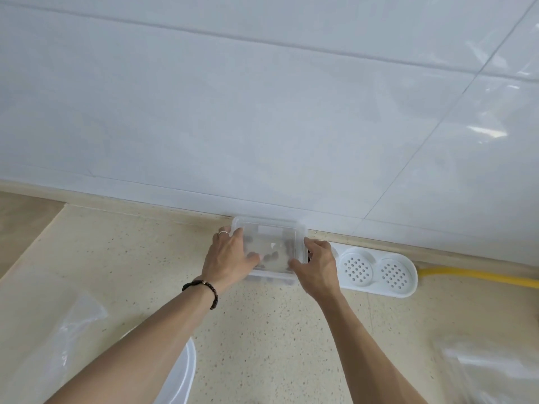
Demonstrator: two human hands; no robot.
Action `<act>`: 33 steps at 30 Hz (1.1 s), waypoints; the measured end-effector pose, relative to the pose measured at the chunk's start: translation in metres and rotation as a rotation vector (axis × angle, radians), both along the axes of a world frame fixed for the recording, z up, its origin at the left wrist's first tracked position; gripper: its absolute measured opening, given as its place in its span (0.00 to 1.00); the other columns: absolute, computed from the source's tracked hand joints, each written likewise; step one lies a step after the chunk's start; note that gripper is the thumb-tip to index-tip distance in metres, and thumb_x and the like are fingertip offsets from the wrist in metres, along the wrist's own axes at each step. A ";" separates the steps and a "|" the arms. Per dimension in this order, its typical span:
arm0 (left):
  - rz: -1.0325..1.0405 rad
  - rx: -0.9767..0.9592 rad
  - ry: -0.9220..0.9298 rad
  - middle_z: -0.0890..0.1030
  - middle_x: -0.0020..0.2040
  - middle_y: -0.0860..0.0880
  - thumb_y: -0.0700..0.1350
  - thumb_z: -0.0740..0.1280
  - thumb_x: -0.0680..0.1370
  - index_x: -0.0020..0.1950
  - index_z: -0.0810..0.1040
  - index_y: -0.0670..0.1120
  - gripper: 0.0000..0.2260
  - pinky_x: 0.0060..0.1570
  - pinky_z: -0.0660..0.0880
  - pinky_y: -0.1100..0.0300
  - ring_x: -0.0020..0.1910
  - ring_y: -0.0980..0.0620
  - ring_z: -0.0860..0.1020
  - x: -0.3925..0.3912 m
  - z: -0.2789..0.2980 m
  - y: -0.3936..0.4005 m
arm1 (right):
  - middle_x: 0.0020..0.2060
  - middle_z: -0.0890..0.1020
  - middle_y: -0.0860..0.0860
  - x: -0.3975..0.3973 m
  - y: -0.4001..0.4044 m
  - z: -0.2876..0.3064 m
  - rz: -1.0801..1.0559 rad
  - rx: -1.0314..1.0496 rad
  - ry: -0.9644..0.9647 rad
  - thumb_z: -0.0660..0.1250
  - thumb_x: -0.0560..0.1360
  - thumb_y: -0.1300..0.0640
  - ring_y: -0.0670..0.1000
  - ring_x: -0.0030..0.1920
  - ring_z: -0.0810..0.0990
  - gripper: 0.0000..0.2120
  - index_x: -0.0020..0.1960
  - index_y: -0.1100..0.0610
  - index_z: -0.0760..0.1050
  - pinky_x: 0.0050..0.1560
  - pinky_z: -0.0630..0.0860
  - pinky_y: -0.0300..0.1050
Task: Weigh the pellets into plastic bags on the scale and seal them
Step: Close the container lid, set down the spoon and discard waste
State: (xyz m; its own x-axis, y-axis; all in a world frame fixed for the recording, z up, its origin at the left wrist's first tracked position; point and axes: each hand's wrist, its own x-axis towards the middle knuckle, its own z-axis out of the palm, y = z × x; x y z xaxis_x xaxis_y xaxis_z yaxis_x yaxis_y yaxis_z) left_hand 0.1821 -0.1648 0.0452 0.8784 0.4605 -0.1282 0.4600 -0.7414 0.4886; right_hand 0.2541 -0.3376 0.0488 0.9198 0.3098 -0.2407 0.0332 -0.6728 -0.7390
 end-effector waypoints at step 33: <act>-0.463 0.284 0.272 0.33 0.77 0.50 0.72 0.52 0.75 0.77 0.38 0.61 0.37 0.71 0.34 0.36 0.74 0.46 0.28 0.004 -0.018 -0.011 | 0.28 0.75 0.51 0.017 0.003 -0.001 -0.095 -0.057 -0.005 0.70 0.70 0.56 0.52 0.29 0.71 0.08 0.34 0.59 0.77 0.27 0.64 0.40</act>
State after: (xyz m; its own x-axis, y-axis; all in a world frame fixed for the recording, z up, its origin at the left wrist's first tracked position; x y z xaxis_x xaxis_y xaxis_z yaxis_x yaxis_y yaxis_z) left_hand 0.1859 -0.1753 0.0268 0.9485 0.0877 -0.3044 0.1394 -0.9784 0.1526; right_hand 0.2710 -0.3347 0.0477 0.9458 0.2068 -0.2505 -0.0290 -0.7143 -0.6992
